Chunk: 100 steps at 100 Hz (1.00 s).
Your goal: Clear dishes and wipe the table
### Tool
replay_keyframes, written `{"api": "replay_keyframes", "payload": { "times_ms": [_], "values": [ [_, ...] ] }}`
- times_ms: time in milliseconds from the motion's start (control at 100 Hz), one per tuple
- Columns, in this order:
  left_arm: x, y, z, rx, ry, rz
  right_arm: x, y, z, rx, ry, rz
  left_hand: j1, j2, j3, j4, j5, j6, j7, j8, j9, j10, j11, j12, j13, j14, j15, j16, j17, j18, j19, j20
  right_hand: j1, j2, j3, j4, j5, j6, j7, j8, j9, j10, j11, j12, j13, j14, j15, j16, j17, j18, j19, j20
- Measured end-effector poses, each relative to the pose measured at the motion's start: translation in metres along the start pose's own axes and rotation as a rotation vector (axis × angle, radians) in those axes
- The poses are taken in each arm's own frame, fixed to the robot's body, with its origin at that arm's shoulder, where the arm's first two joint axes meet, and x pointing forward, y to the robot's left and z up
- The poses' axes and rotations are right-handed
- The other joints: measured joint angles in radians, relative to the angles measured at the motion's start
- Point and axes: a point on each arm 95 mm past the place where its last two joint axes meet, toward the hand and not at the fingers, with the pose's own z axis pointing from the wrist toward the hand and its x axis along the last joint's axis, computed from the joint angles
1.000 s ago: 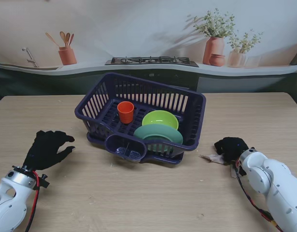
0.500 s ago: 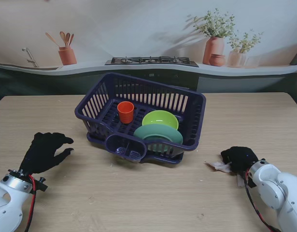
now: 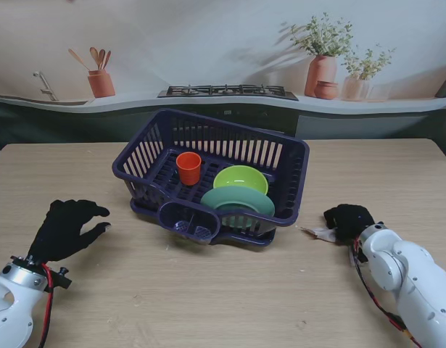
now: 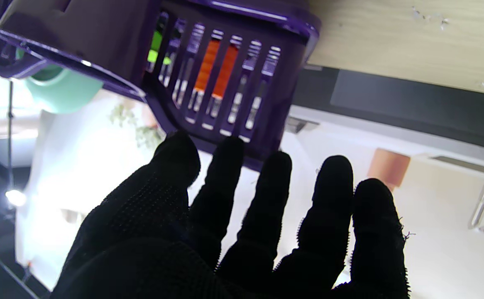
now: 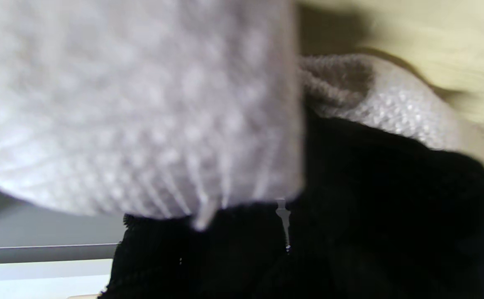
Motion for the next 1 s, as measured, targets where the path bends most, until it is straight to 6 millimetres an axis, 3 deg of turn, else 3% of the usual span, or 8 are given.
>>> {"api": "replay_keyframes", "payload": {
  "times_ms": [180,370,510,770,1000],
  "values": [
    [-0.001,-0.001,-0.001,0.027,-0.004,-0.001,0.004,0.009,0.018,0.0,-0.007,-0.02,0.0,0.0,0.0,0.0,0.0,0.0,0.0,0.0,0.011,0.0,0.002,0.0,0.01,0.0,0.001,0.0,0.002,0.0,0.0,0.0,0.0,0.0,-0.002,0.0,-0.006,-0.001,-0.041,-0.01,-0.014,-0.001,-0.015,-0.018,0.0,0.0,0.0,0.0,0.0,0.0,0.0,0.0],
    [-0.001,0.0,-0.001,0.016,-0.012,0.0,0.006,0.014,0.021,0.01,-0.012,-0.018,0.0,0.0,0.0,0.0,0.0,0.0,0.0,0.0,0.011,0.001,0.002,0.0,0.01,0.0,0.001,0.0,0.002,0.0,0.0,0.0,0.0,0.0,-0.002,0.0,-0.01,-0.001,-0.043,-0.015,-0.014,-0.001,-0.015,-0.019,0.0,0.0,0.0,0.0,-0.001,0.0,0.0,0.0],
    [-0.001,0.0,0.0,0.006,-0.011,-0.007,0.005,0.015,0.006,0.001,0.012,-0.039,0.0,0.0,0.0,0.0,0.0,0.0,0.0,0.0,0.011,0.001,0.002,0.0,0.011,0.0,0.002,0.0,0.002,0.0,0.001,0.01,0.0,0.0,-0.002,0.0,-0.007,-0.006,-0.047,-0.027,-0.006,-0.003,-0.025,-0.019,0.0,0.0,0.0,0.0,-0.001,0.0,0.0,0.0],
    [-0.002,0.0,0.001,0.01,-0.011,-0.01,0.001,-0.005,-0.032,0.03,0.05,-0.006,0.0,0.0,-0.001,0.0,0.0,0.0,0.0,0.0,0.011,0.001,0.002,0.0,0.011,0.0,0.003,0.0,0.002,0.0,0.008,0.01,0.0,0.0,-0.002,0.0,-0.007,-0.009,-0.039,-0.017,-0.006,-0.003,-0.023,-0.005,0.0,0.0,0.0,0.0,-0.001,0.0,0.0,0.0],
    [-0.003,-0.001,-0.001,0.024,-0.011,-0.006,-0.003,-0.01,-0.048,0.043,0.062,-0.021,0.0,0.0,-0.002,0.0,0.0,0.0,0.0,0.0,0.011,0.001,0.002,0.0,0.013,0.001,0.003,0.0,0.004,0.0,0.008,0.011,0.0,0.0,-0.002,0.0,-0.007,-0.01,-0.025,-0.015,-0.007,-0.003,-0.015,-0.004,0.0,0.0,0.0,0.0,-0.001,0.0,0.0,0.0]
  ]
}}
